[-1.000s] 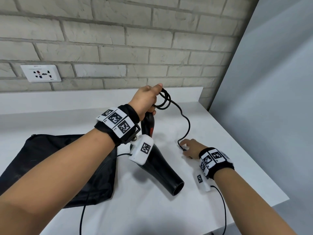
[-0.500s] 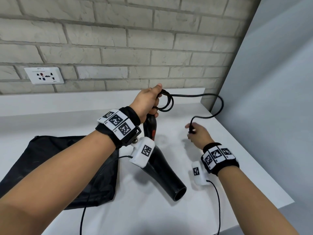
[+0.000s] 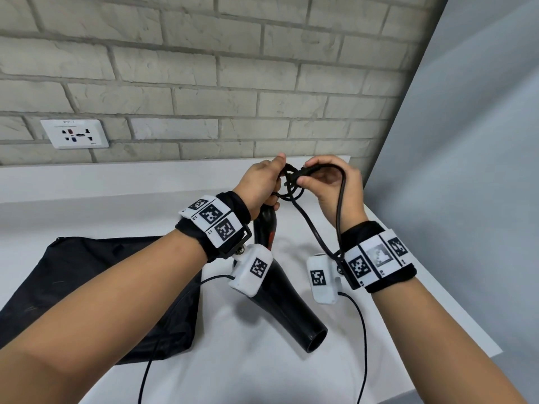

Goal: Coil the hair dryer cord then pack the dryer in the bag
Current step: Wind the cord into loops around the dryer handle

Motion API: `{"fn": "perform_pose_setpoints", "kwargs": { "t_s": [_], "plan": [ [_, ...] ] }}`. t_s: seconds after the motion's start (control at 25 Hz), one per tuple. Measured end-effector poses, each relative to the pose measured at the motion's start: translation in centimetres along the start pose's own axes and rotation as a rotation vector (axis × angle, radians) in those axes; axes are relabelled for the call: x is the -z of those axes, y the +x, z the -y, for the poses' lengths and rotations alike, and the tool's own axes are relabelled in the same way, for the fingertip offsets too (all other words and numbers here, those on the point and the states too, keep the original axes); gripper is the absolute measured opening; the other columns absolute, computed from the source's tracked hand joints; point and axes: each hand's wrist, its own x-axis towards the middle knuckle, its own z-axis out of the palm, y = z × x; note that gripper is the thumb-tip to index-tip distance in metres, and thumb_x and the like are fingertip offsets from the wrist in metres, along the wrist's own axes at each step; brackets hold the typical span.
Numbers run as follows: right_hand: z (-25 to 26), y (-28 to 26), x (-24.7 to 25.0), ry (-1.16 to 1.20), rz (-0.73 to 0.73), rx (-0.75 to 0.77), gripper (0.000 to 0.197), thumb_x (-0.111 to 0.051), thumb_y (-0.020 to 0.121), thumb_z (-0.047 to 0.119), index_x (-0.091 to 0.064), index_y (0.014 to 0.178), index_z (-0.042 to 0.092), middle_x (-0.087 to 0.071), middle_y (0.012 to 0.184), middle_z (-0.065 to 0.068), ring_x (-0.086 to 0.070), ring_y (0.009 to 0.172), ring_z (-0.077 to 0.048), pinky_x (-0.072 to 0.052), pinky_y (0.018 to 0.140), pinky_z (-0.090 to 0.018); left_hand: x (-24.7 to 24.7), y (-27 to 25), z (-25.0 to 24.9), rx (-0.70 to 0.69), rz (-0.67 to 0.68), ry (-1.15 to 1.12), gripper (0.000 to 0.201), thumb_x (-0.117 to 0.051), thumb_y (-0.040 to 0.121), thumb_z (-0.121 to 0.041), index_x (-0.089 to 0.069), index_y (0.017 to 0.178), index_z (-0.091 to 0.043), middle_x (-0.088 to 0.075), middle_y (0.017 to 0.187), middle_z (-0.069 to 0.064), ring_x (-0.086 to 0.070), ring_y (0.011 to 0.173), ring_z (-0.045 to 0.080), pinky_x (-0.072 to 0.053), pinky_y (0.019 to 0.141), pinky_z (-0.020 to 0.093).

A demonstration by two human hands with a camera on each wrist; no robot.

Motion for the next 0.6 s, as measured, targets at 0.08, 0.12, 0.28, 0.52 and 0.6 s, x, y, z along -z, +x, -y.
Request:
{"fn": "perform_pose_setpoints", "kwargs": {
  "t_s": [0.08,0.12,0.28,0.52,0.6],
  "plan": [
    [-0.6,-0.3,-0.4,-0.099,0.023,-0.013,0.031,-0.073,0.064,-0.009,-0.062,0.074,0.019,-0.062,0.069,0.011,-0.056,0.06,0.003,-0.045,0.063,-0.009,-0.2,0.0,-0.1,-0.01,0.015,0.006,0.035,-0.039,0.096,-0.044,-0.038,0.073,-0.016,-0.03,0.035,-0.012,-0.022,0.029,0.007,-0.032,0.044,0.022],
    [-0.8,-0.5,-0.5,-0.149,0.015,-0.006,0.027,-0.073,0.065,-0.006,-0.062,0.076,0.017,-0.061,0.07,0.01,-0.054,0.06,0.002,-0.044,0.062,-0.007,-0.2,0.0,-0.1,-0.013,0.016,0.012,0.034,-0.039,0.096,-0.044,-0.039,0.076,-0.016,-0.031,0.036,-0.012,-0.023,0.03,0.007,-0.032,0.044,0.021],
    [-1.2,-0.3,-0.6,-0.261,-0.05,0.059,0.021,-0.074,0.067,0.001,-0.06,0.078,0.012,-0.057,0.07,0.014,-0.053,0.065,0.006,-0.043,0.066,-0.007,-0.4,-0.3,0.1,-0.04,0.008,0.04,0.031,-0.041,0.095,-0.042,-0.042,0.079,-0.016,-0.032,0.048,-0.005,-0.026,0.035,0.01,-0.031,0.038,0.018],
    [-2.5,-0.1,-0.5,-0.391,-0.057,0.169,0.029,-0.072,0.067,0.001,-0.056,0.088,0.012,-0.042,0.087,0.016,-0.051,0.083,-0.004,-0.04,0.074,-0.009,-0.9,-0.5,0.1,-0.06,0.044,0.023,0.032,-0.042,0.095,-0.041,-0.042,0.07,-0.022,-0.033,0.041,-0.01,-0.023,0.037,0.009,-0.03,0.041,0.02],
    [-2.7,-0.1,-0.8,-0.251,0.007,0.088,0.037,-0.063,0.074,-0.001,-0.045,0.101,0.016,-0.049,0.096,0.008,-0.055,0.093,-0.013,-0.045,0.081,-0.019,-0.9,-0.7,-0.2,-0.046,0.066,0.016,0.03,-0.041,0.095,-0.04,-0.044,0.072,-0.022,-0.031,0.04,-0.011,-0.022,0.038,0.01,-0.029,0.04,0.019]
  ]
}}
